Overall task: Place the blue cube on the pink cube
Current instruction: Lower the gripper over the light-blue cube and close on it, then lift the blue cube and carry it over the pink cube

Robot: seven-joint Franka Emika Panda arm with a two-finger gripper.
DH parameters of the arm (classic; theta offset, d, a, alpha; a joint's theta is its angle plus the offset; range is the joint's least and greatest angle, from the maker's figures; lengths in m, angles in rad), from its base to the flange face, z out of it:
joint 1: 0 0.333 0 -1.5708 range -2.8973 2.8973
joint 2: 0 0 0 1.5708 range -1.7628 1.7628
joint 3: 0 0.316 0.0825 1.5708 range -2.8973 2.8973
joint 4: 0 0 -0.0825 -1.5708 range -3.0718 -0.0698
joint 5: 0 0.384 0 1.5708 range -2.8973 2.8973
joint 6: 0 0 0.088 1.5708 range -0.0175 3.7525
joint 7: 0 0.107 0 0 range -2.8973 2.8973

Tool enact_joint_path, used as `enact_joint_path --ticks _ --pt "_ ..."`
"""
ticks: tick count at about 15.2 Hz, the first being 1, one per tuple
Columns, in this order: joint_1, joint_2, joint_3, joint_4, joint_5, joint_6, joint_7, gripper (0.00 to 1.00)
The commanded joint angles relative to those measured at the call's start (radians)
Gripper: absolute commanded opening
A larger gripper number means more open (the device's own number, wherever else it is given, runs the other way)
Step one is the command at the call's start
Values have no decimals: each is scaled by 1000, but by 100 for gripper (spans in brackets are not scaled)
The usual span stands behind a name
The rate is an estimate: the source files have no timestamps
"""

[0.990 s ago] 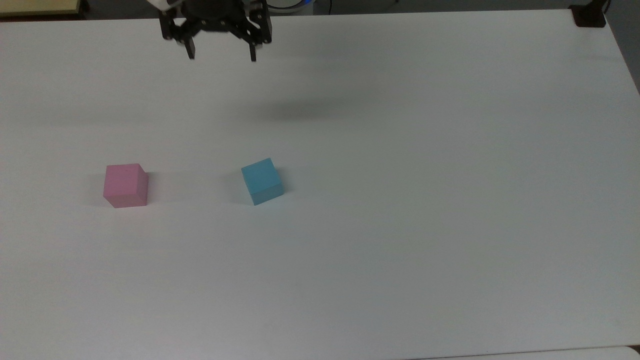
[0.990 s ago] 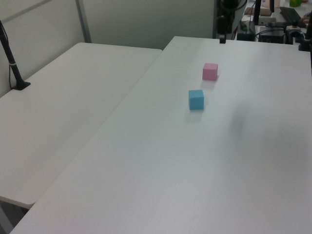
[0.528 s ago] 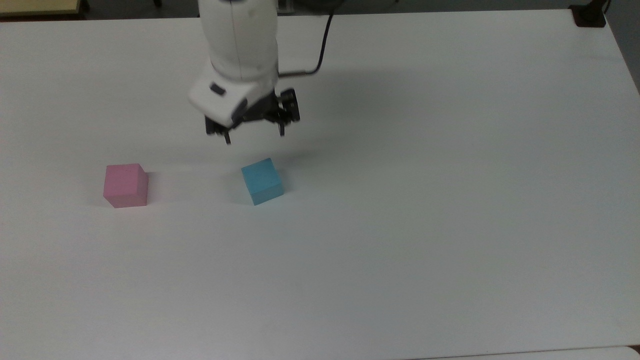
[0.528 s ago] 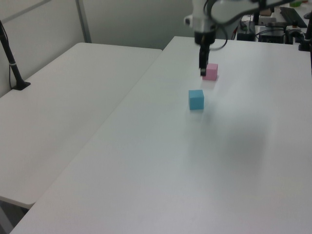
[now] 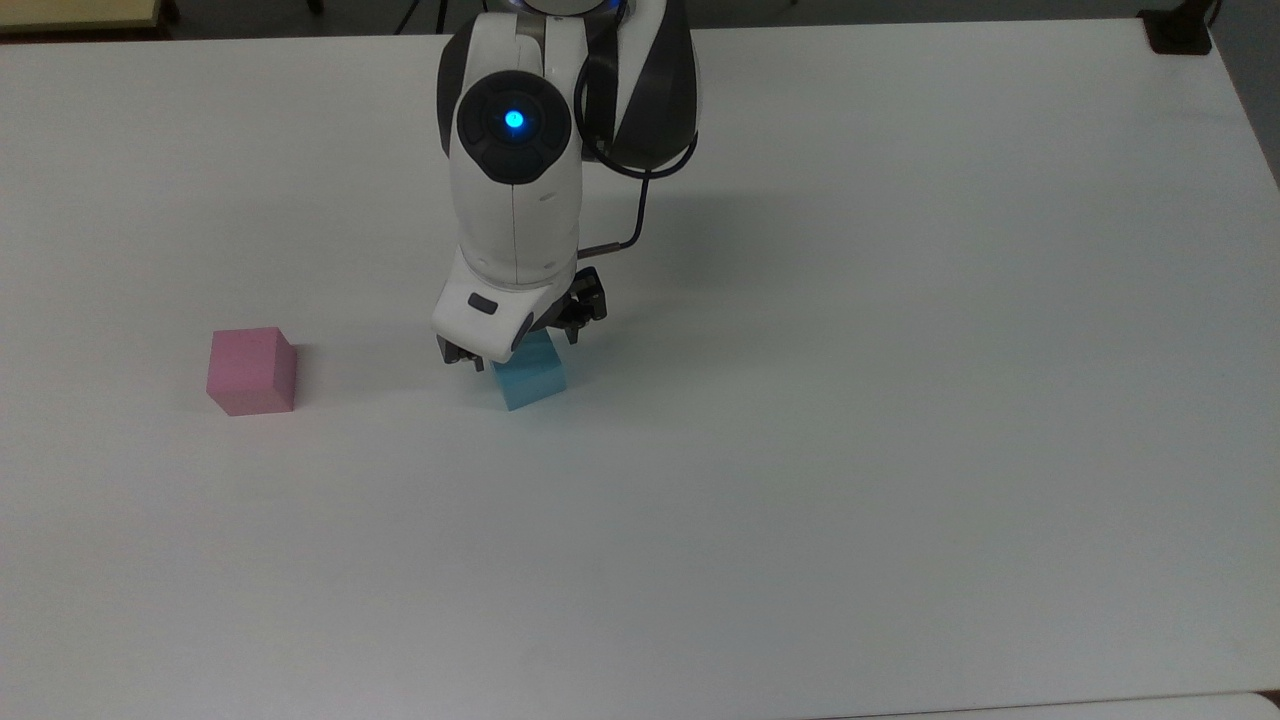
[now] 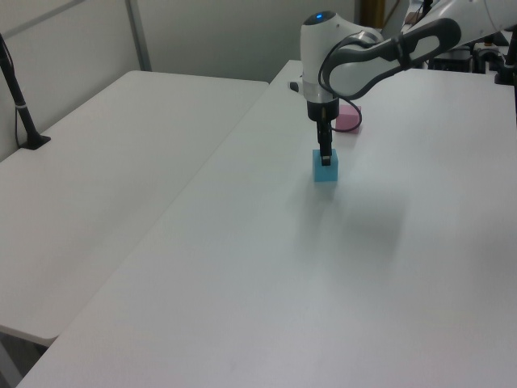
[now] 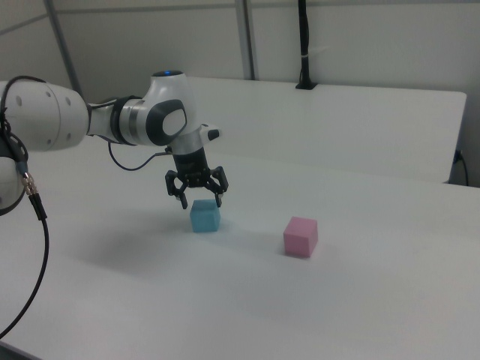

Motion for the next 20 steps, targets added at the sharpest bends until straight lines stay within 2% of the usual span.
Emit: enact_joint_path --ticks 1,3,5,9,15,20 --pt "10 21 -9 -1 2 35 -18 73" --pt "10 21 -9 -4 11 35 -15 54" --pt "7 19 -9 -12 13 30 -14 48" --pt "-33 6 -28 29 11 -74 44 46" --pt "-171 -17 -65 158 43 -175 54 46" --pt "-312 -2 -48 214 53 -124 43 48"
